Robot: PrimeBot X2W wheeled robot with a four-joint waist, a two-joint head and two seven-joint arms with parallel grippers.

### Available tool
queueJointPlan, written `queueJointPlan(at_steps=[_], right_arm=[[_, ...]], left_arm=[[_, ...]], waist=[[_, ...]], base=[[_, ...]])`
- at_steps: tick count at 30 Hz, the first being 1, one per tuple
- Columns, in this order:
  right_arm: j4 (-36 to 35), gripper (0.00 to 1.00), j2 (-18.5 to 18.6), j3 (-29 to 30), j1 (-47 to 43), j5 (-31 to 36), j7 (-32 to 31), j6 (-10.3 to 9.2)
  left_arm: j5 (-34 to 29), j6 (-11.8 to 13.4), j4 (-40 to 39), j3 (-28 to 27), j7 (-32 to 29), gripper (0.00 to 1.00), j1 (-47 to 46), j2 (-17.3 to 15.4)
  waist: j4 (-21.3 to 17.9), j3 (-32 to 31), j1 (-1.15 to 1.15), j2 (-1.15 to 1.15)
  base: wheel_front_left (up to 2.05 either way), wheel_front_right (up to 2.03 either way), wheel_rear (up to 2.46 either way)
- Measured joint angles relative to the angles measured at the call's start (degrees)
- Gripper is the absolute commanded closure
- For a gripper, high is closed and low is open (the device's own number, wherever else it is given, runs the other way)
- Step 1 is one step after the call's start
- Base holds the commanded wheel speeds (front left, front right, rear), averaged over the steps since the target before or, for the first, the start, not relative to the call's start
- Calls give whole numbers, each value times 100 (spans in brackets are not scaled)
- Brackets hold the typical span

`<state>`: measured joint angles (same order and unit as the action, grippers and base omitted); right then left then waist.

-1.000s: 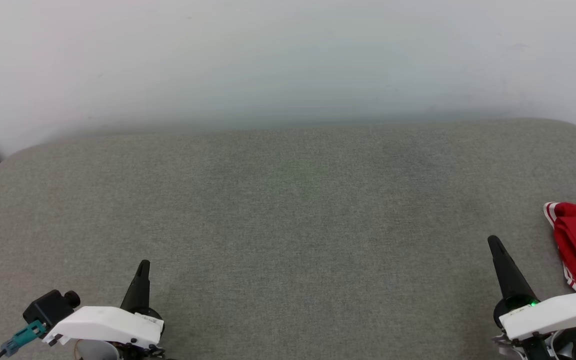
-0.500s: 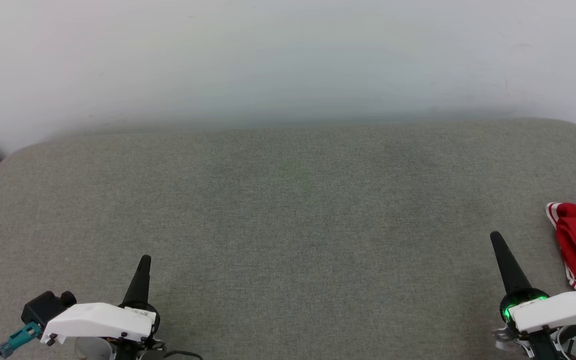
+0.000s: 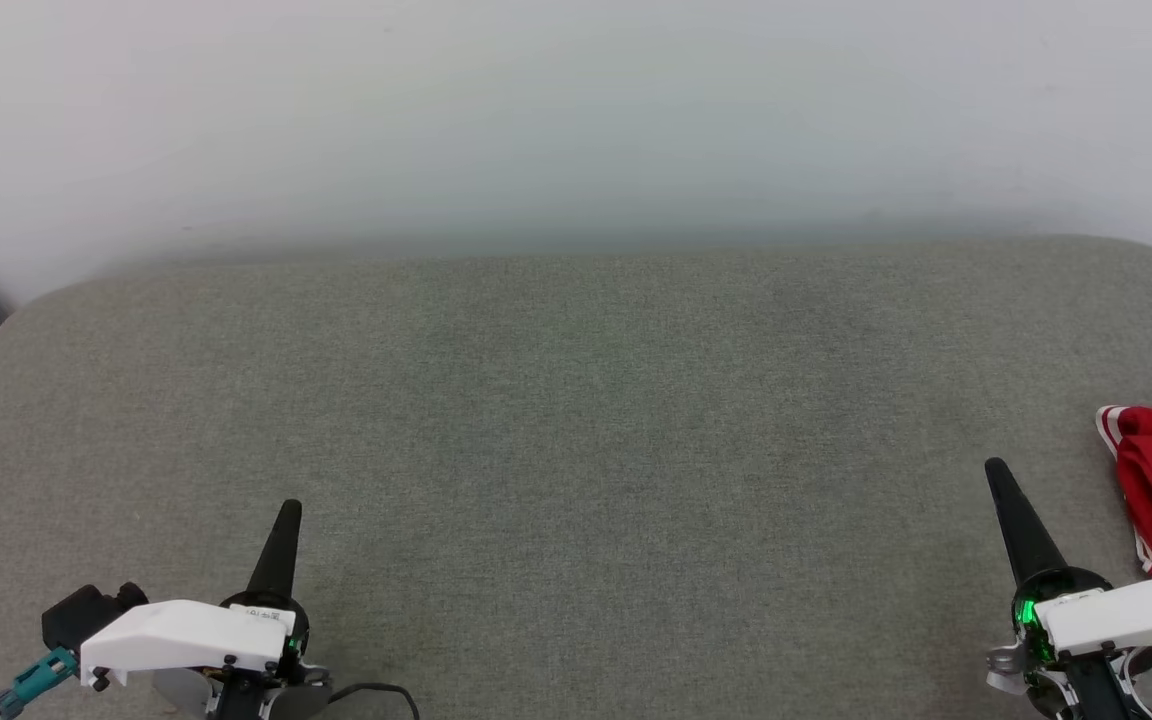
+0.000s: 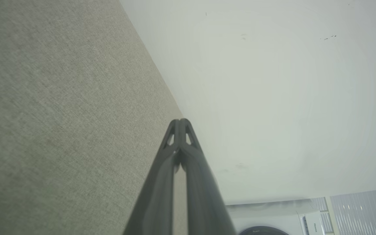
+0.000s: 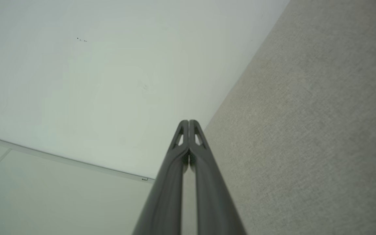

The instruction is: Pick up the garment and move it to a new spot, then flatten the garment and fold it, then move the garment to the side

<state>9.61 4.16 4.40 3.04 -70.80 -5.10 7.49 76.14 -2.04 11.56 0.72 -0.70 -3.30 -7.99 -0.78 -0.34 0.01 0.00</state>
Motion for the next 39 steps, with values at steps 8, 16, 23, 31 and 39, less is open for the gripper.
queueJointPlan(at_steps=[8, 16, 23, 31, 39], right_arm=[[88, 100, -23, 37, 48, -410, -23, 0], [163, 100, -40, 73, 114, -795, -49, 0], [229, 100, -54, 103, 149, -1106, -58, 0], [302, 100, -70, 136, 180, -1443, -80, 0], [364, 100, -85, 166, 242, -1760, -101, 0]], left_arm=[[312, -105, 48, -130, -102, 100, -52, 97], [603, -200, 91, -252, -196, 100, -86, 168], [854, -270, 124, -342, -269, 100, -146, 247], [1121, -361, 166, -457, -361, 100, -174, 319], [1355, -452, 202, -552, -444, 100, -201, 385]], waist=[[13, 8, 0, 0], [25, 17, 0, 0], [37, 24, -1, 0], [49, 32, -1, 0], [62, 41, 0, 0]], base=[[0, 0, 0], [0, 0, 0], [0, 0, 0], [0, 0, 0], [0, 0, 0]])
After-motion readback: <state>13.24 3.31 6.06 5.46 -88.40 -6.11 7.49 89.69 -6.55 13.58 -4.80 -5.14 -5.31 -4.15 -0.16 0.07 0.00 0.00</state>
